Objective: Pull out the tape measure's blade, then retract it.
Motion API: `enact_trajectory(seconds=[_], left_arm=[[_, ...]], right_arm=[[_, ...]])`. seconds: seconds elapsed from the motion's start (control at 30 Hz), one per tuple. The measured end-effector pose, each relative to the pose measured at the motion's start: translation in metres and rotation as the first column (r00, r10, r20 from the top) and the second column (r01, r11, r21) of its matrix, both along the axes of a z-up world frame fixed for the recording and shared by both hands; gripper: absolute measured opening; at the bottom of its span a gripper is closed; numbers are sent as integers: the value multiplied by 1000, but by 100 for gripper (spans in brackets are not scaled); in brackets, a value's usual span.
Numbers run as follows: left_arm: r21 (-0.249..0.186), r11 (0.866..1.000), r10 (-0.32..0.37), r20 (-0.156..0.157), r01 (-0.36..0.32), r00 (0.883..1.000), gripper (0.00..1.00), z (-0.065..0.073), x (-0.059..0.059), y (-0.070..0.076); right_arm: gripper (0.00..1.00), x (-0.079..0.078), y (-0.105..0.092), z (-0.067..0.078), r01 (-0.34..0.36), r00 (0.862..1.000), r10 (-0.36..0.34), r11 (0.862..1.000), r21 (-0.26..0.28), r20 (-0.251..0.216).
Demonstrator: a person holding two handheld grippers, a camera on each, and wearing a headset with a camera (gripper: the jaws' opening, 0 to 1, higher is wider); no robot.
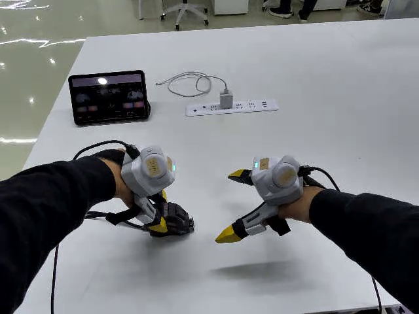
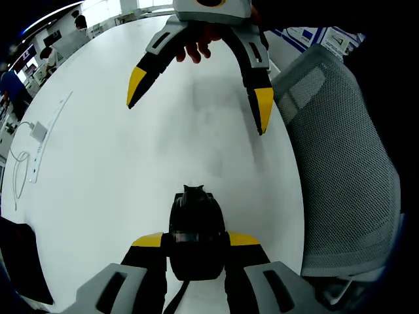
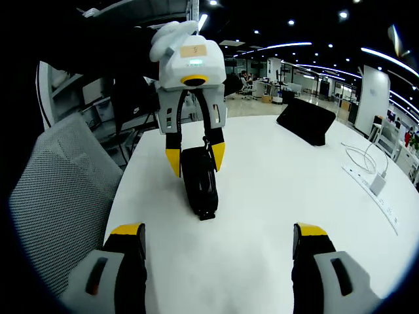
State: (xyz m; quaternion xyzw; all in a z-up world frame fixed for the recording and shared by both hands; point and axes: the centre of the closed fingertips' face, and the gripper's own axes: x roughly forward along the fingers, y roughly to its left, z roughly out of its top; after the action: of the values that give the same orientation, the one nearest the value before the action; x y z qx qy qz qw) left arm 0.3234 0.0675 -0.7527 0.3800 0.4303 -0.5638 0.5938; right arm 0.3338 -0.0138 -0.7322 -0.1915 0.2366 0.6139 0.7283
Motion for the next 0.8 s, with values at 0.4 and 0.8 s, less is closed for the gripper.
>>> enact_trajectory(seconds=[0.4, 0.8], left_arm=[[9, 1000, 29, -14, -29, 999, 29, 0, 1, 1], [19, 999, 34, -23, -33, 999, 29, -1, 1, 1]], right_arm=[[68, -1, 33, -16, -109, 993, 113, 990, -90, 37], [36, -6, 48, -41, -130, 991, 133, 982, -134, 14]])
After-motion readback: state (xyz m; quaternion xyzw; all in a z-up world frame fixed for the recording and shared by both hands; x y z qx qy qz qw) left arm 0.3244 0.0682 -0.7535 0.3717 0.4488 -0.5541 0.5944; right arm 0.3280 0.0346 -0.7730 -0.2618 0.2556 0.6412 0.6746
